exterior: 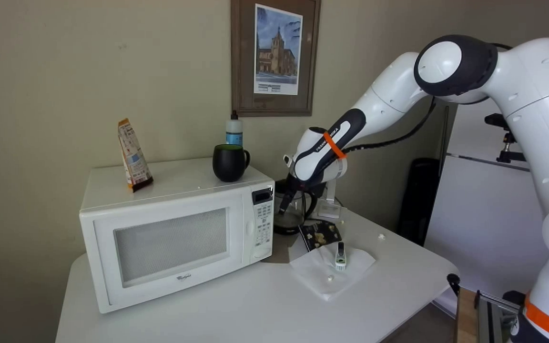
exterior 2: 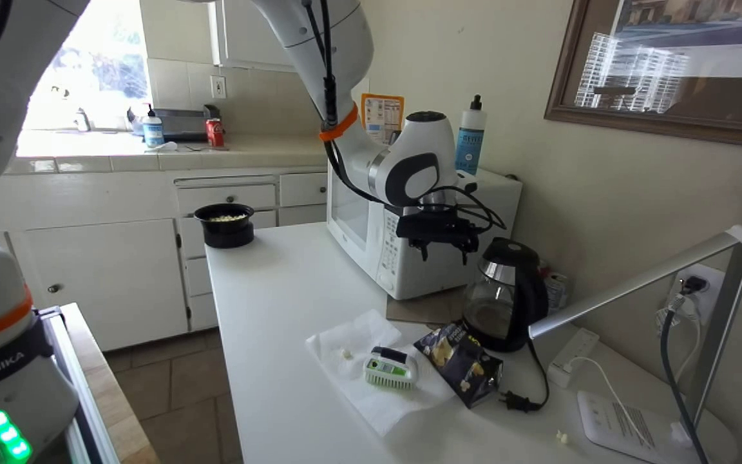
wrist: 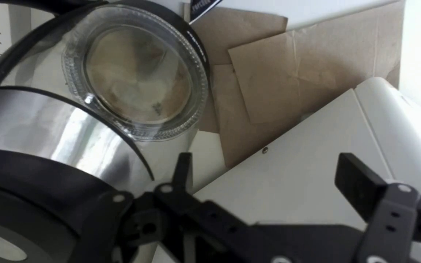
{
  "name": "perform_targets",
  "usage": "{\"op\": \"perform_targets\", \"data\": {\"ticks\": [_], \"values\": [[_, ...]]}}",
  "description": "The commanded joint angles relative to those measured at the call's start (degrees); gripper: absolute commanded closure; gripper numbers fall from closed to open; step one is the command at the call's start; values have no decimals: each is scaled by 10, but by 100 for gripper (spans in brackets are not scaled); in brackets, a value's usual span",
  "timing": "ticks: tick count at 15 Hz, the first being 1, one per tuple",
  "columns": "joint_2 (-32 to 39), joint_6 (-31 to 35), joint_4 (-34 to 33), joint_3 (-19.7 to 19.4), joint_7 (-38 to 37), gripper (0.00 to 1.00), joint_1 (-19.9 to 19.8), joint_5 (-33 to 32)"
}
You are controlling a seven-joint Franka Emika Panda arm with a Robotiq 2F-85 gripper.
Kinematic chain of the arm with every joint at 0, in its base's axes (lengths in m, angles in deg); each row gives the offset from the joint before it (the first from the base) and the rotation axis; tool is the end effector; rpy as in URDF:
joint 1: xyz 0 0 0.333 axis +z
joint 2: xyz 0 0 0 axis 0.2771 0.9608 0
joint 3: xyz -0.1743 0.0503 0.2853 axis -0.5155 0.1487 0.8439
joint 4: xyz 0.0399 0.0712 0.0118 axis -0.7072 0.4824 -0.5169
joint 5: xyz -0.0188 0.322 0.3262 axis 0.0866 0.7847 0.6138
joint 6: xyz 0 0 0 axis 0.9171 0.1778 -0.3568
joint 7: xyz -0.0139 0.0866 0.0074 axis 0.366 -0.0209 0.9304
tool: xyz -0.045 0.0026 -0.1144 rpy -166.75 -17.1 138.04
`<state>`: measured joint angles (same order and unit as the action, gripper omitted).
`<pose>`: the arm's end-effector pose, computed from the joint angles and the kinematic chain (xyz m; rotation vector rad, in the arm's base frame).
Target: Move the brown paper to the right
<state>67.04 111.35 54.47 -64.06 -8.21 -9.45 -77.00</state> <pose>0.7025 -0.1882 0.1814 2.8920 0.5659 0.5726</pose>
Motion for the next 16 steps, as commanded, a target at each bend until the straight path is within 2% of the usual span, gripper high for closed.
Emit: {"op": "perform_targets", "data": {"ticks": [1,3,5,6,11,14,16], "values": [[-42,-79,35,66,77,0,-34,58],[-86,-135,68,85,100,0,-29,103],[-137,-204,96,66,84,0,4,136],[-163,-243,111,43,59,0,31,134],[-295,-379,206,-54,-80,0,135,65],[-394,-456,261,-84,-185,0,171,22],[-462,-480,303,-94,-254,0,182,-4]]}}
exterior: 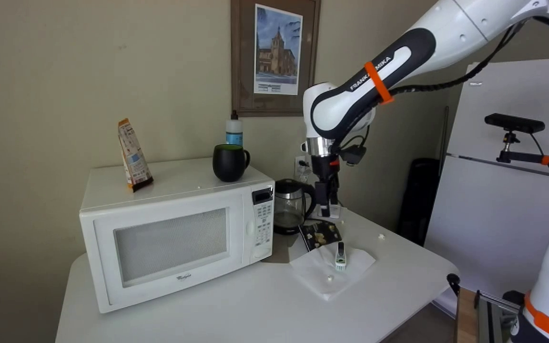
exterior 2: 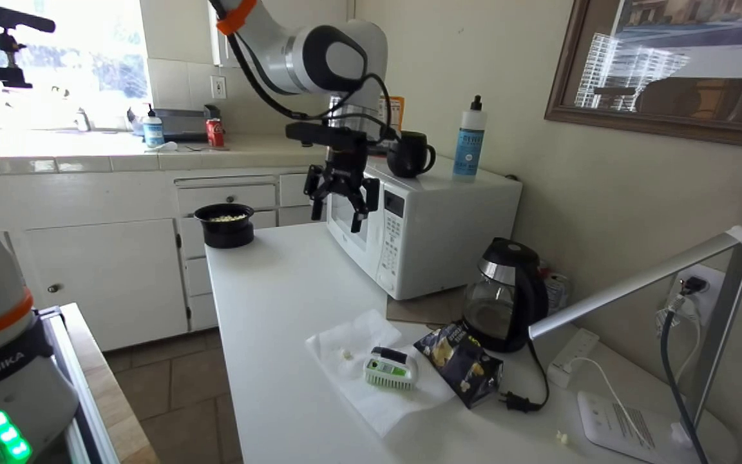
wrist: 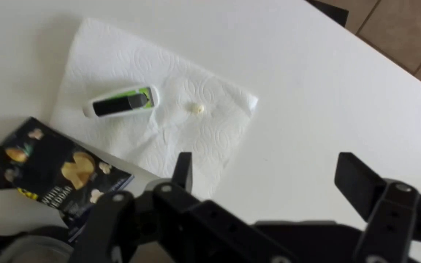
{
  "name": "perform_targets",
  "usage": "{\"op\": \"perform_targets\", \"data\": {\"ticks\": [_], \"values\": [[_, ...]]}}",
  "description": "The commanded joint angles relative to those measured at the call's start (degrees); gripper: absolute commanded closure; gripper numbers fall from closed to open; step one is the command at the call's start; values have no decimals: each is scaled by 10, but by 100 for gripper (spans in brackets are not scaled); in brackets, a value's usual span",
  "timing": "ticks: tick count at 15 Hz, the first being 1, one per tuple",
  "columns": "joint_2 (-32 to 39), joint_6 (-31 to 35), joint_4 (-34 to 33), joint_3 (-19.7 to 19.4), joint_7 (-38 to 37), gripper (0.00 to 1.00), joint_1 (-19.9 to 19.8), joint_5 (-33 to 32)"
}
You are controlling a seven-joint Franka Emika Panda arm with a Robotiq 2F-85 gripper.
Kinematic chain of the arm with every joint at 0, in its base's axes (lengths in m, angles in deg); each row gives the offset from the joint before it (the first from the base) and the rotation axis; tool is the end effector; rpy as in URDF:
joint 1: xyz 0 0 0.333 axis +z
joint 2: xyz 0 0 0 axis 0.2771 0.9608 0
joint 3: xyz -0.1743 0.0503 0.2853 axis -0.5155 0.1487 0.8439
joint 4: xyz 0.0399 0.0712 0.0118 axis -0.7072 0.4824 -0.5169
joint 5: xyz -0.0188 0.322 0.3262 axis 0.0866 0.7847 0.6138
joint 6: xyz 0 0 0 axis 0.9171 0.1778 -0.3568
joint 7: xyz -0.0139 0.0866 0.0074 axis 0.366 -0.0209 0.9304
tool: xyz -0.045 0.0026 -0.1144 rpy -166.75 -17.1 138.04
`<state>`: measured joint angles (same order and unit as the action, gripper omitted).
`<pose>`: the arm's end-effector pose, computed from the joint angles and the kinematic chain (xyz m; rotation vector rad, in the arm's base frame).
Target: Move the brown paper to the right
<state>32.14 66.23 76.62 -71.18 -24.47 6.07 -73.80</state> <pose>0.5402 -0.0701 0.3076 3.0591 0.3305 -0.2850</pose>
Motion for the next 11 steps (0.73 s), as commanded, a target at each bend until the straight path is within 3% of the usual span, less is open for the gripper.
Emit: {"op": "perform_targets", "data": {"ticks": [1,7,8,11], "values": [[-146,-51,100,-25,-124,0,29,-47],[-341,-168,219,-22,-281,0,2,-111],[-269,-151,163,-29,-246,0,23,-87],[-331,-168,206,-29,-268,0,11,-103]]}}
